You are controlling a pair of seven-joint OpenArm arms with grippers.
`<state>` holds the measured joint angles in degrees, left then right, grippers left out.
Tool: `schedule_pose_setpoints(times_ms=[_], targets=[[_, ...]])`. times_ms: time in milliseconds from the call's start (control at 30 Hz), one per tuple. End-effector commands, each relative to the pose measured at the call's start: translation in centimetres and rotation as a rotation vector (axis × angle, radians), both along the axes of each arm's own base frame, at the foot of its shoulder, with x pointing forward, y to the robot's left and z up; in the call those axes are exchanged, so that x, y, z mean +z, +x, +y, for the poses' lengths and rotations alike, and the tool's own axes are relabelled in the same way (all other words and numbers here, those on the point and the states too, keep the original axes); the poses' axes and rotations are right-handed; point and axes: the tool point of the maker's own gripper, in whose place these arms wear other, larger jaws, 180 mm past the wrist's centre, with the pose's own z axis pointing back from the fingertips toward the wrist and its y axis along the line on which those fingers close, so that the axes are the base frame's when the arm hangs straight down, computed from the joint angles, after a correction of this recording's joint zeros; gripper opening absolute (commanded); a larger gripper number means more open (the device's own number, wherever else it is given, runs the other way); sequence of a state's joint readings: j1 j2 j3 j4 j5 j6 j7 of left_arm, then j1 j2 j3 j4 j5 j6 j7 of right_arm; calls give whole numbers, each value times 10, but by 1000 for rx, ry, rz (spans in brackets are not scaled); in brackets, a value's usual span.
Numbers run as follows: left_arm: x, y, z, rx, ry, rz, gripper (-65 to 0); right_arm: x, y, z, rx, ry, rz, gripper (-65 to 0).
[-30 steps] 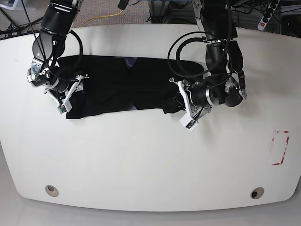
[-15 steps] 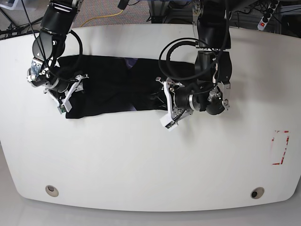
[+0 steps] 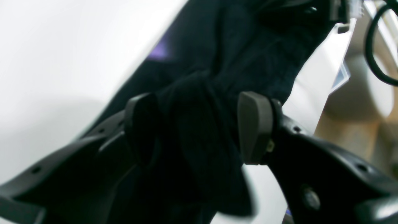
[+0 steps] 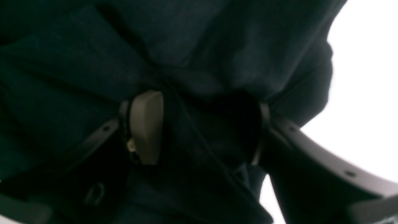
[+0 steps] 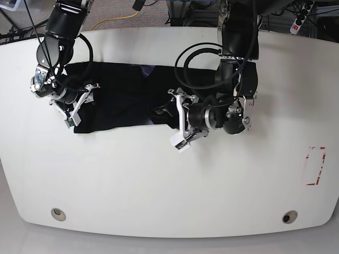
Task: Fold the T-shirt properly
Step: 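Fold the strip end with the left gripper toward the right gripper, then regrasp the folded strip ends with both grippers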
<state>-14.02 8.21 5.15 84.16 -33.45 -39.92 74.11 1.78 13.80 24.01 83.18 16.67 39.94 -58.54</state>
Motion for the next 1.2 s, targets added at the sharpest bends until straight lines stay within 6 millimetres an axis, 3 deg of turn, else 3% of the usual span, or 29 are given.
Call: schedule_pose_setpoints(times_ms=[0,200,300,400,533,667,767,900,1067,1167], targets=[[33,12,-17,-32,-56,-92,-274,10,9,-5,1,-18,-33,-292],[66,24,-11,-14,-28,-236,-276,18,16,-8,-5,-20,-56,-290],[67,32,16,24,61,-310,-276,22,21,-8,-6,-22,-71,-289],[47,27,50,44,177,-309,-278,32,31,-8,-5,-25,-100,-289],[29,14,78,46,252,-289,-279,35,36,-8,-5,-25,-111,-289],[7,0,106,43,328,-247,-360,49,45,-5,0,-11,-155,-289],[-5,-10,116,41,332,-230,-428,58,50,5,5,57,-195,-287],[-16,-23,115,39,281,-223,-461,70,55,9,2,127,-220,-260],[-44,-25,124,55,315,-163,-508,85,56,-31,-135,141,-232,-90],[-56,-30,127,63,312,-132,-521,87,50,-61,-238,168,-214,-75]])
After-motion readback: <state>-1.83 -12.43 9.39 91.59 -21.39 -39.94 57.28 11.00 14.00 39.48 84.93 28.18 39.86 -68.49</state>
